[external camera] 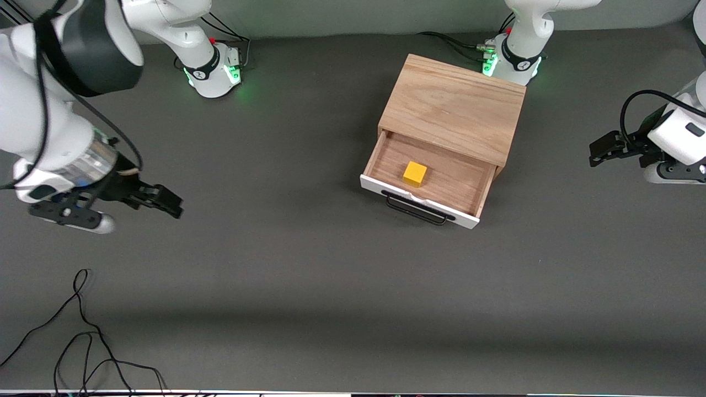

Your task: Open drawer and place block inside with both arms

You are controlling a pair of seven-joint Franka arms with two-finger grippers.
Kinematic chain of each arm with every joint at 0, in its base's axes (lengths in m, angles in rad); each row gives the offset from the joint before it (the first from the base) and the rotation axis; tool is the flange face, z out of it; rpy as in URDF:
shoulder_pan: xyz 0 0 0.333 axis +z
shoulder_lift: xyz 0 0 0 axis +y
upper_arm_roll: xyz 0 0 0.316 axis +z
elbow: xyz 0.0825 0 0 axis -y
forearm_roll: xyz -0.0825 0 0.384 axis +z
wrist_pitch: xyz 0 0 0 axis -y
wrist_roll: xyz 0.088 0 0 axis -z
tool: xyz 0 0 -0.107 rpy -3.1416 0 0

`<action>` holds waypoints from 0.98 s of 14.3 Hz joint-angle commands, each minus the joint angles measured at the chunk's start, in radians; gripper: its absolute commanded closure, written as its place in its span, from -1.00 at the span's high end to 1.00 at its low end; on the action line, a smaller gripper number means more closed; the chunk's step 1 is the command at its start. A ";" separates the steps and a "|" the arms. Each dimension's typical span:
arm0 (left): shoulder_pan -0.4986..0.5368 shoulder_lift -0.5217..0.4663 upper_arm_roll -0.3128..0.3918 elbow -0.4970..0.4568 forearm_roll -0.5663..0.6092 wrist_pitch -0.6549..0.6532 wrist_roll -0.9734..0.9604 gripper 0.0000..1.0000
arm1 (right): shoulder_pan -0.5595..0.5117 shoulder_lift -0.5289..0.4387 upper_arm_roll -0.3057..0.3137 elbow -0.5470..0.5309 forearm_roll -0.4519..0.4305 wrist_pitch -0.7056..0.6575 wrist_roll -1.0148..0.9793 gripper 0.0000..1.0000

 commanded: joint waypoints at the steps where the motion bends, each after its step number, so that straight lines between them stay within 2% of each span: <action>1: 0.002 -0.001 -0.003 0.005 0.014 -0.015 0.018 1.00 | 0.005 -0.102 -0.069 -0.128 0.017 -0.011 -0.149 1.00; 5: 0.002 0.004 -0.003 0.005 0.014 -0.014 0.018 1.00 | -0.163 -0.127 -0.015 -0.136 0.046 -0.095 -0.382 1.00; 9: 0.002 0.010 -0.003 0.005 0.014 -0.014 0.015 1.00 | -0.171 -0.144 -0.014 -0.112 0.035 -0.137 -0.379 1.00; 14: 0.002 0.010 -0.003 0.005 0.014 -0.014 0.017 1.00 | -0.174 -0.070 -0.012 -0.075 0.032 -0.126 -0.381 1.00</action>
